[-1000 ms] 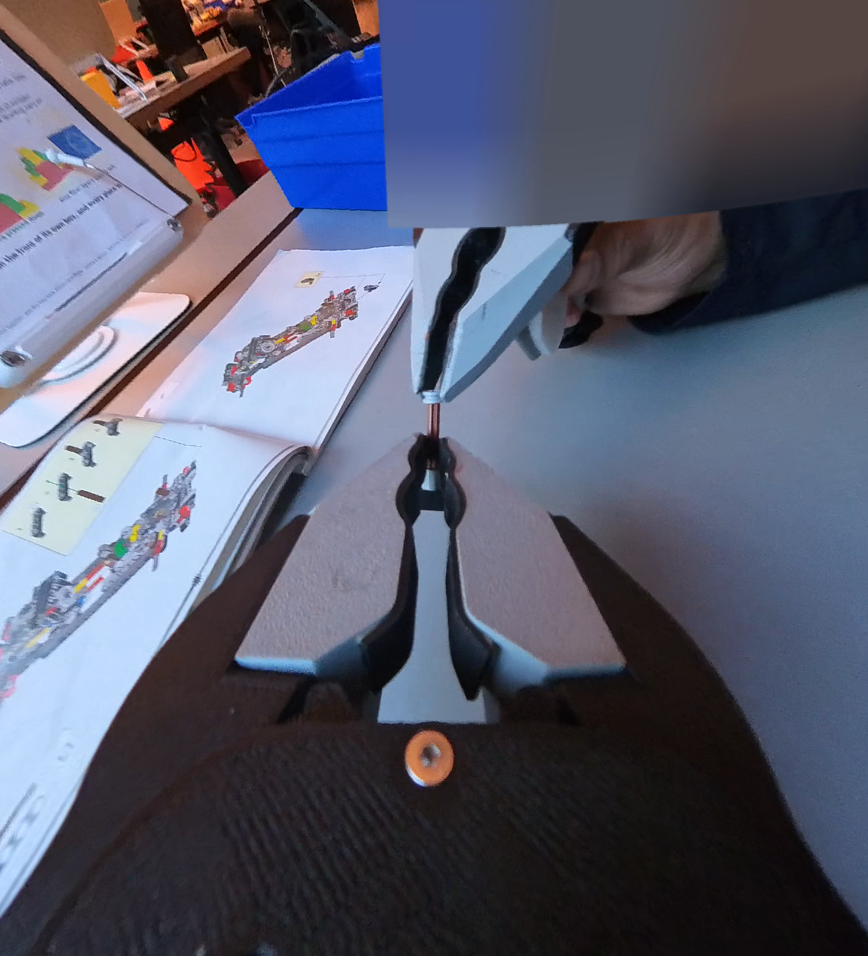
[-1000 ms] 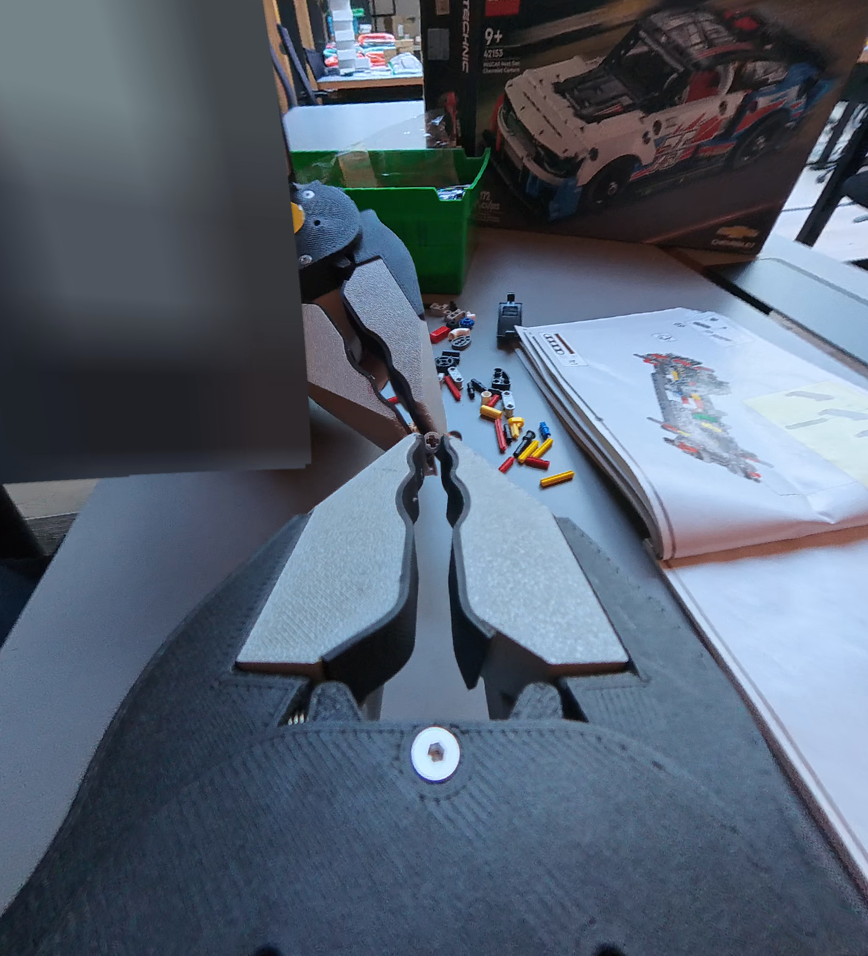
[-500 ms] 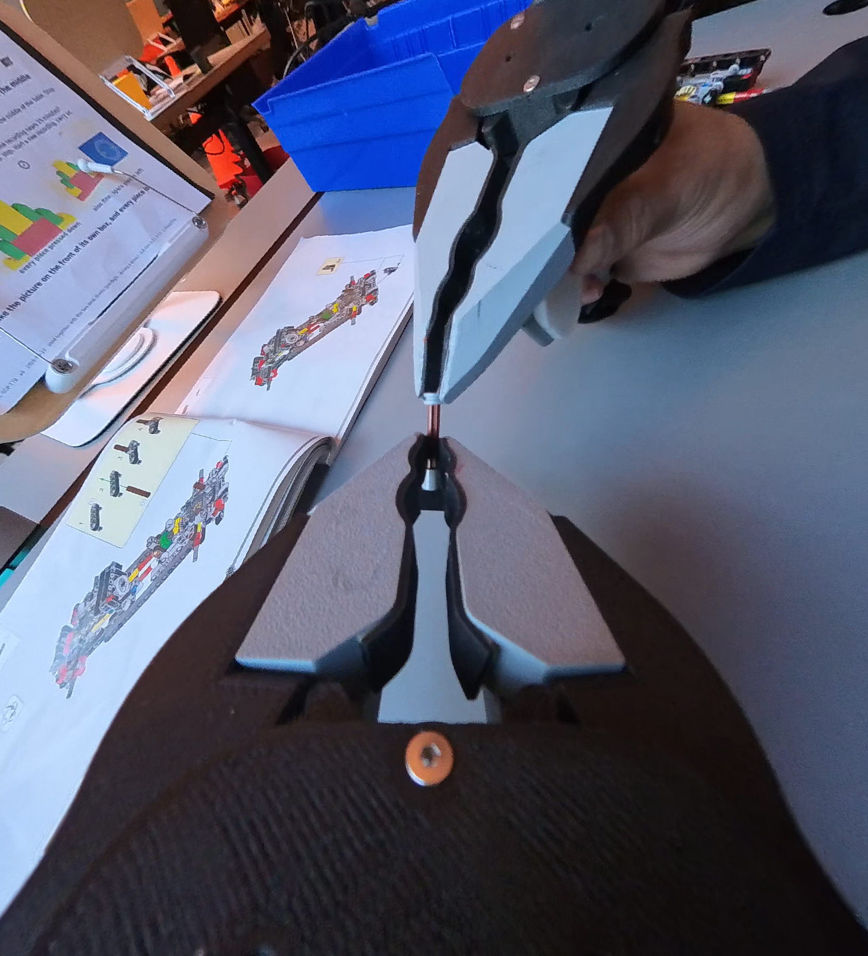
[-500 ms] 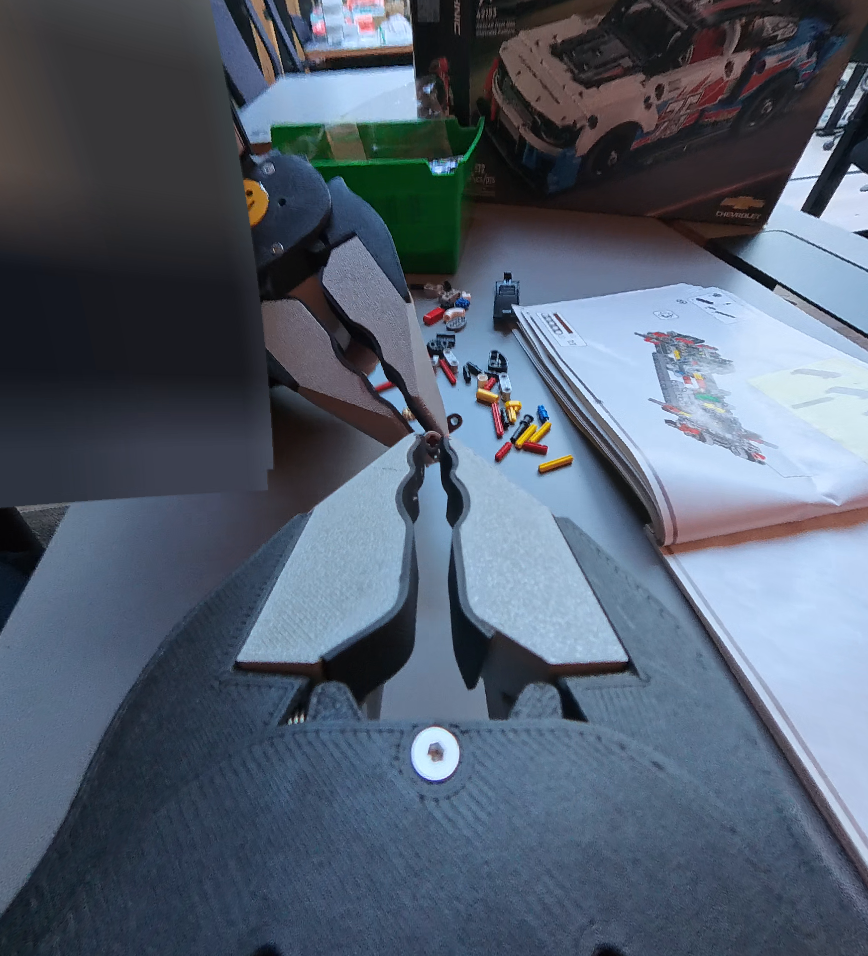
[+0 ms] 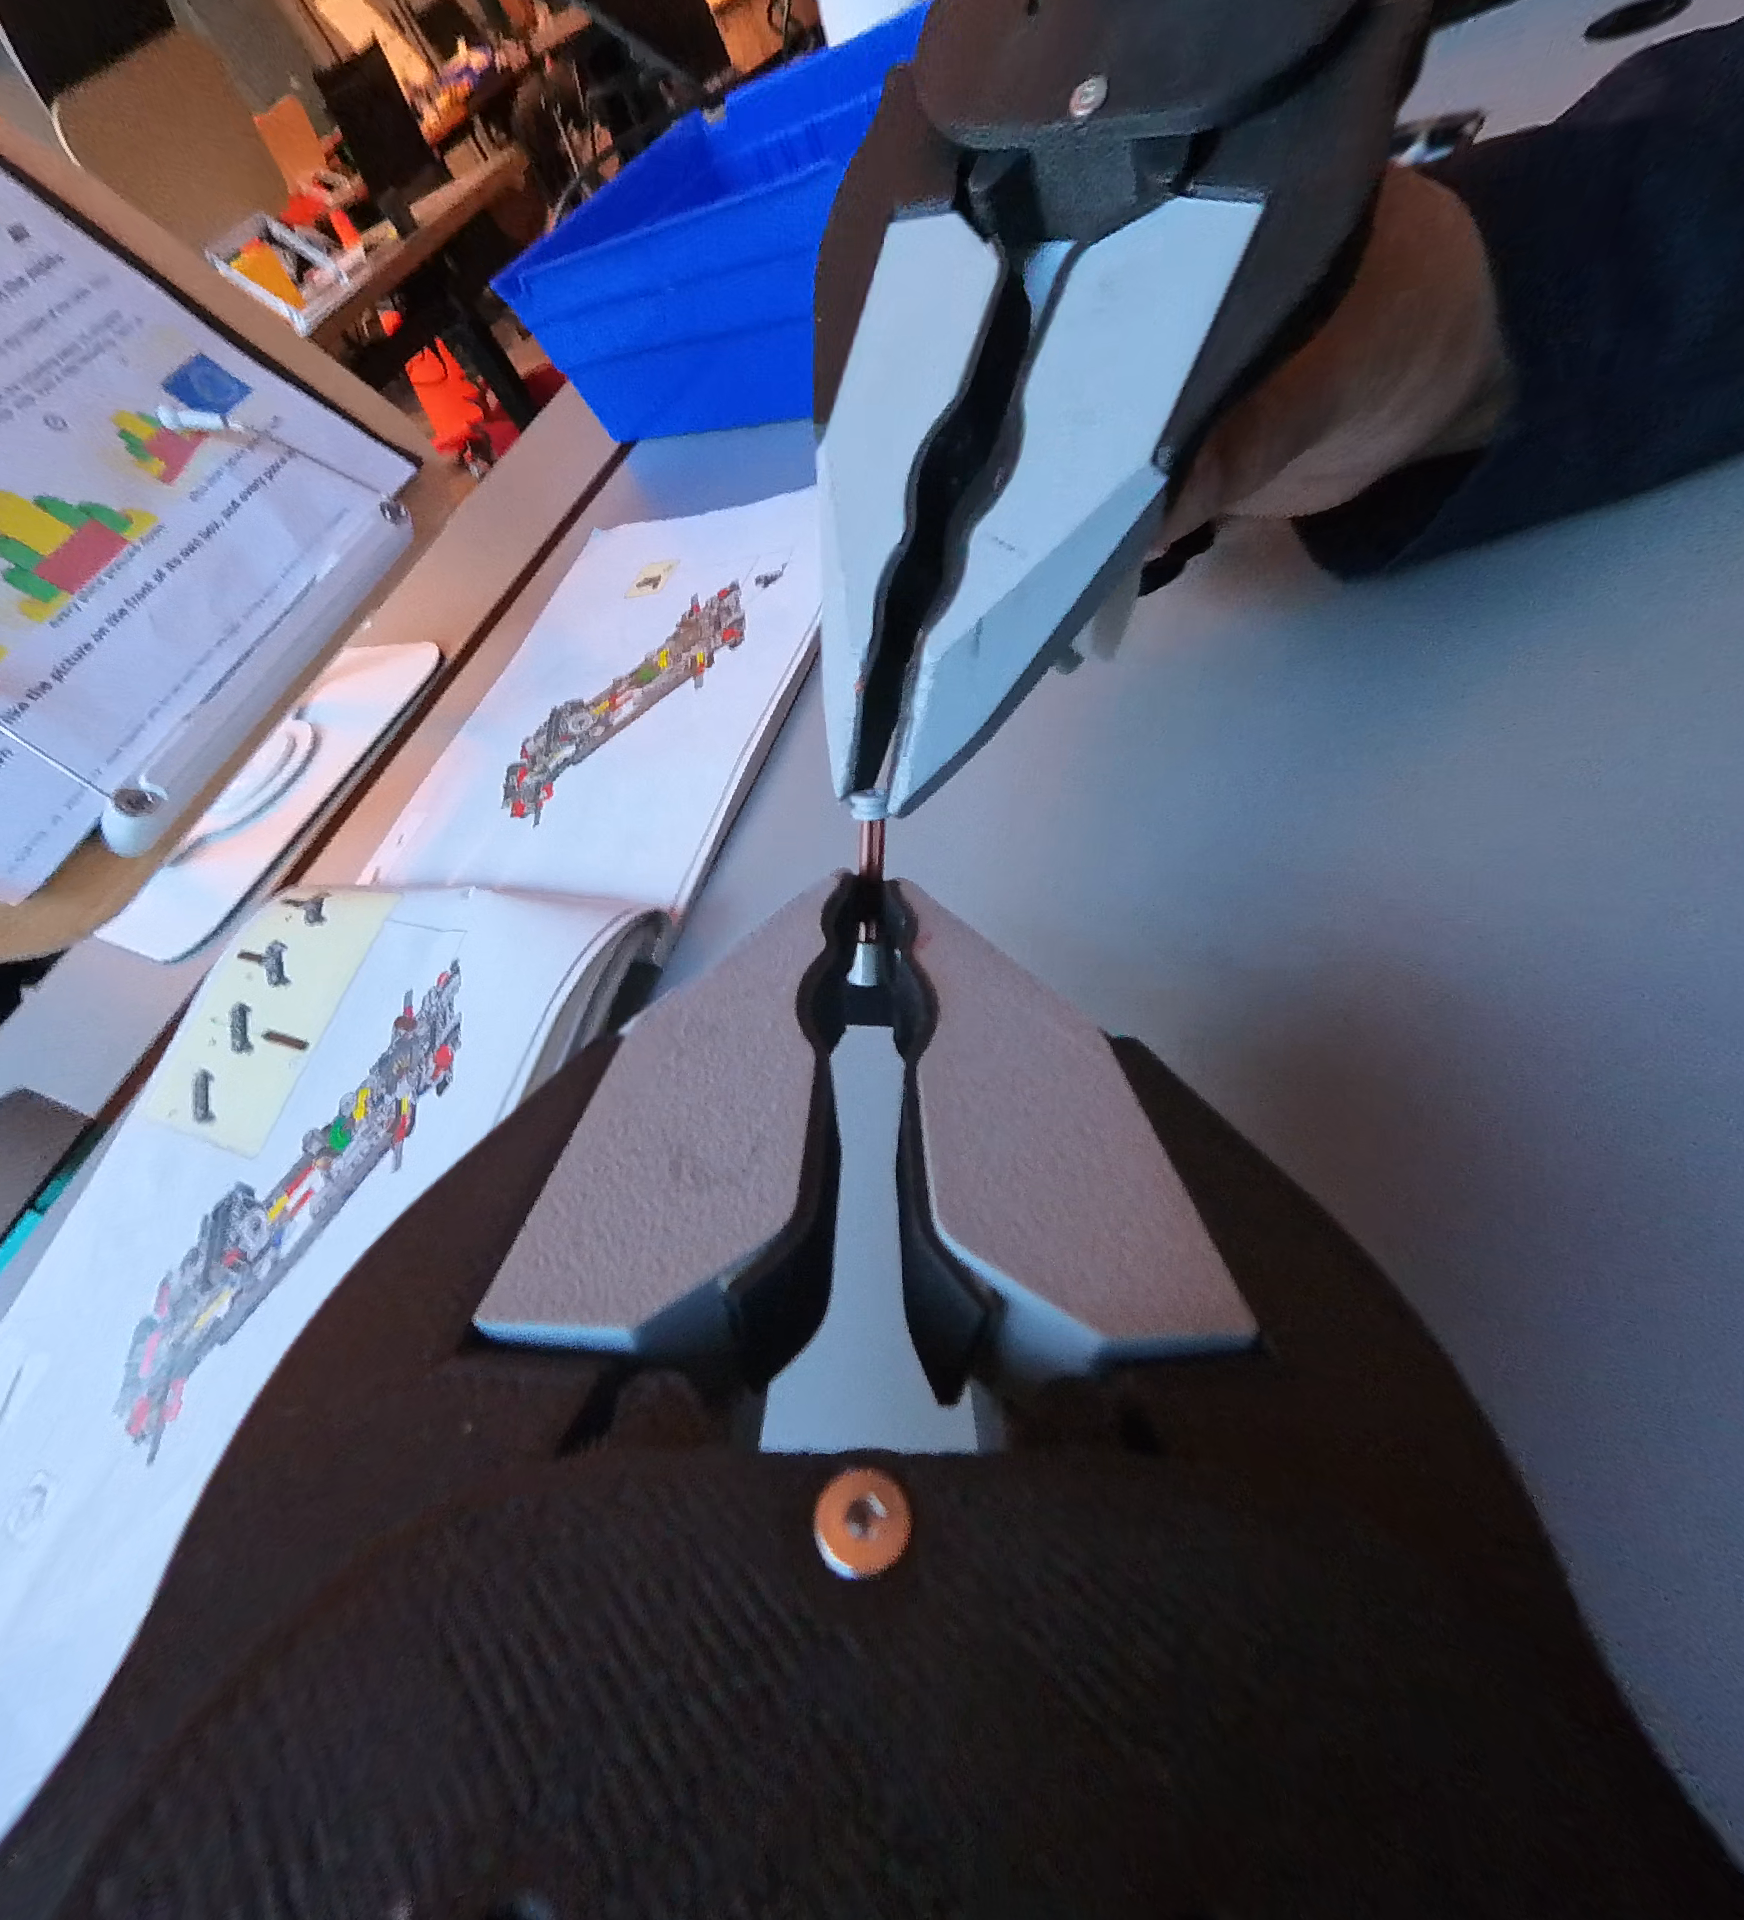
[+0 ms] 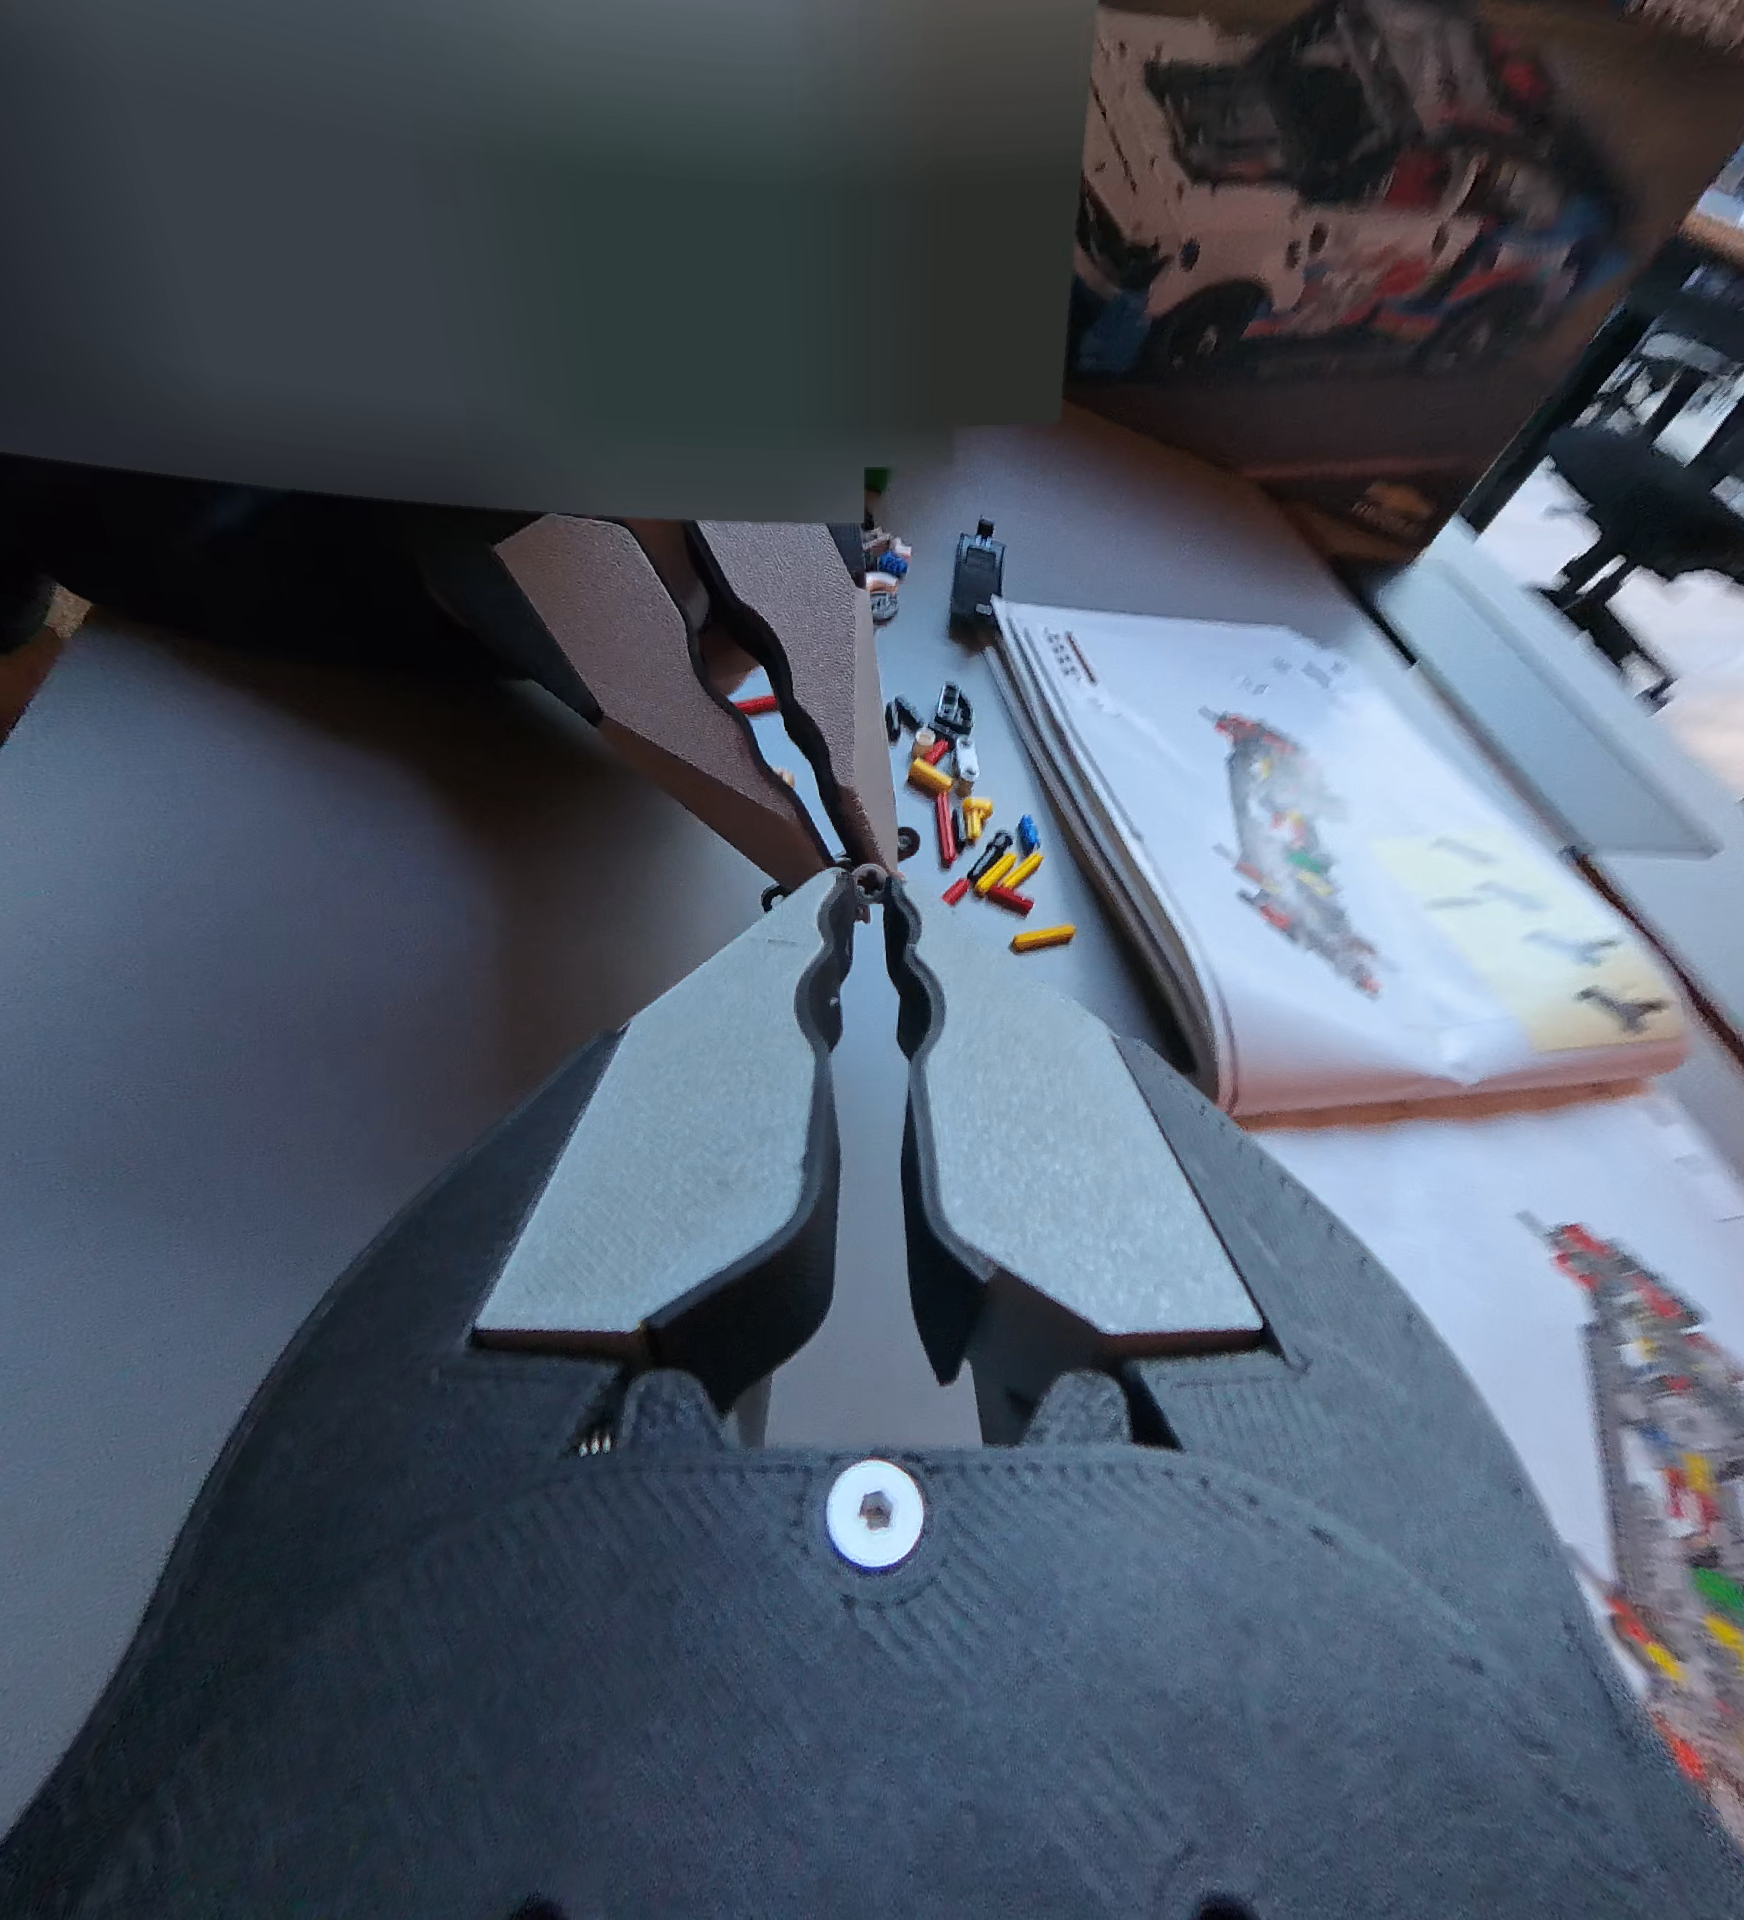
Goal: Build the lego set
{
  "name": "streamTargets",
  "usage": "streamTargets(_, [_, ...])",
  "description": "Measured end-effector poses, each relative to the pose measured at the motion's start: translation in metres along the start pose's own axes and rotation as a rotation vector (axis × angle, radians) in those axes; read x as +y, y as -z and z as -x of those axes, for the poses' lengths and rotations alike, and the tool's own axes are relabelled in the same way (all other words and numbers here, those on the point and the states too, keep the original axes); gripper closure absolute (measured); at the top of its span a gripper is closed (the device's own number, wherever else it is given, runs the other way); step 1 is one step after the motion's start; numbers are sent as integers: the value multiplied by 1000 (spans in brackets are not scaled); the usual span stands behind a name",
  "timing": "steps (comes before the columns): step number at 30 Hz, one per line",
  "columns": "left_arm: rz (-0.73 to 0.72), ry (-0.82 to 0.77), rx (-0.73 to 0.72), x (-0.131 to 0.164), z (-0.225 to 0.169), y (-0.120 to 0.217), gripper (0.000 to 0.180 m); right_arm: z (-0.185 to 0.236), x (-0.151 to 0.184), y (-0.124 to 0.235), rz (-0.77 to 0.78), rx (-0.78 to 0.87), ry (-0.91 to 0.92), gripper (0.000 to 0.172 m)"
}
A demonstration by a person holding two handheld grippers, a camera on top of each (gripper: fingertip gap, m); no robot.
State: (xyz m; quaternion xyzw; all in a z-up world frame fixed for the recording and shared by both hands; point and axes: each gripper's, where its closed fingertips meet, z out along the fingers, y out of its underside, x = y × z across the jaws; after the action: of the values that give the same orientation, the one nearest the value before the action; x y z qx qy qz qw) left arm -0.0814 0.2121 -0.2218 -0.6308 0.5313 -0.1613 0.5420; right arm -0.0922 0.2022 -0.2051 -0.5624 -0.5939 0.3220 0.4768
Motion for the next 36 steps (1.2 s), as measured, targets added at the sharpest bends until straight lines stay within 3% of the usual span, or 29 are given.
streamTargets(10, [-234,-172,-48,-29,0,16,179,10,-29,11,-84,68,84,169])
streamTargets(26, [-296,-206,-103,-38,3,18,179,10,-36,16,-63,191,223,169])
streamTargets(36, [-307,-278,-140,-43,2,23,179,12,-41,21,-131,141,133,169])
